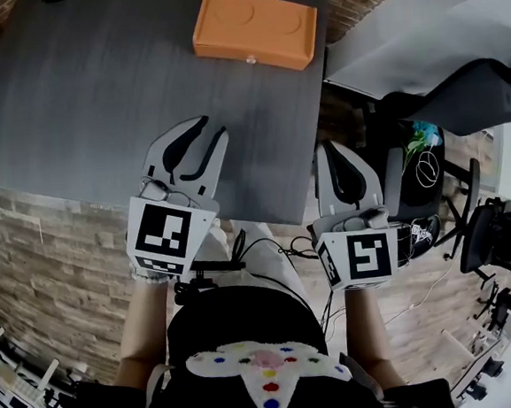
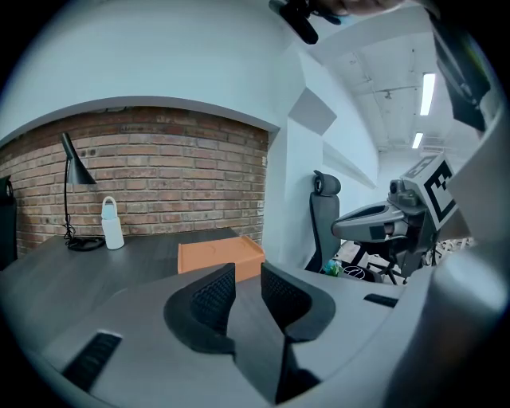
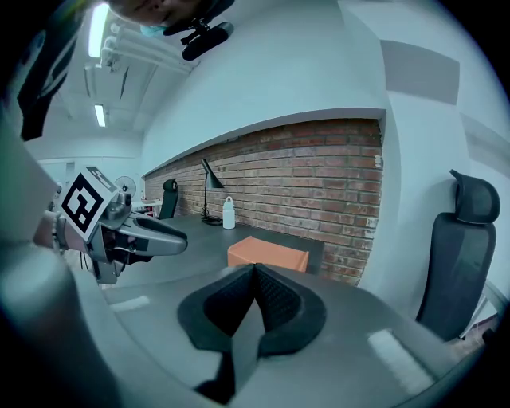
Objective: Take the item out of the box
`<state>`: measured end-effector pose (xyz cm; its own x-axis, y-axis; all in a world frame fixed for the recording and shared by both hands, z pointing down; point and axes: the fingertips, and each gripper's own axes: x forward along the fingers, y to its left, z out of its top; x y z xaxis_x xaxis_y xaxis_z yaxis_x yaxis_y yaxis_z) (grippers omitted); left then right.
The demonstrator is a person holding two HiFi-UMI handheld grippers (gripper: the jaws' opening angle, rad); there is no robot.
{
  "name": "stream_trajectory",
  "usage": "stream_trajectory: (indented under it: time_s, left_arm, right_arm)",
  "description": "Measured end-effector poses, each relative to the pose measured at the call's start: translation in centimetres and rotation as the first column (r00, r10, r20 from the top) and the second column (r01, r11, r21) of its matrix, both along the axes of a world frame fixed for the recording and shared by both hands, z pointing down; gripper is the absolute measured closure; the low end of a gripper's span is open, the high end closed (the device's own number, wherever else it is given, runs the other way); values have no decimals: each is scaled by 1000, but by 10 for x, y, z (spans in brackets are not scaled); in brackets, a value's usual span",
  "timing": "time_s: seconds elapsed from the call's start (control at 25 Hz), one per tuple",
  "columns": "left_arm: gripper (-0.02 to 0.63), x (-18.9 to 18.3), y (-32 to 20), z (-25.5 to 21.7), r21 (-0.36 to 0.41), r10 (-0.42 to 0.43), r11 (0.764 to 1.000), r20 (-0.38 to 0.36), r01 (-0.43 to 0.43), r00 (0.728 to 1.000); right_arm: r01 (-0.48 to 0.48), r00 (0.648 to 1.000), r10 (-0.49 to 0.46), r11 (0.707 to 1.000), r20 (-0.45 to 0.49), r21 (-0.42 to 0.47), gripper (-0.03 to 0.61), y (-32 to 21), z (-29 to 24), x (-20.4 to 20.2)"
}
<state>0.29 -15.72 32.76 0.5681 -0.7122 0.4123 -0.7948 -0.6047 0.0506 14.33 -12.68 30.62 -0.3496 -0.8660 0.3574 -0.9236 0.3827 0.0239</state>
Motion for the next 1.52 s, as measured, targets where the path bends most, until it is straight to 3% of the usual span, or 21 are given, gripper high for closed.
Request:
stream_trajectory:
  time_s: [0.44, 1.04, 1.52]
  left_arm:
    - [518, 23, -57, 31, -36, -61, 997, -1, 61, 998]
    - [504, 52, -112, 95, -121, -71, 990, 30, 75, 997]
    - [491, 57, -139, 144, -231, -155, 960, 24, 157, 988]
  right_arm:
    - [35, 999, -34, 999, 14, -34, 569, -45, 22, 14]
    - [59, 998, -58, 994, 21, -90, 569, -80, 58, 23]
    - [88, 996, -86, 990, 23, -111, 569, -90, 76, 21]
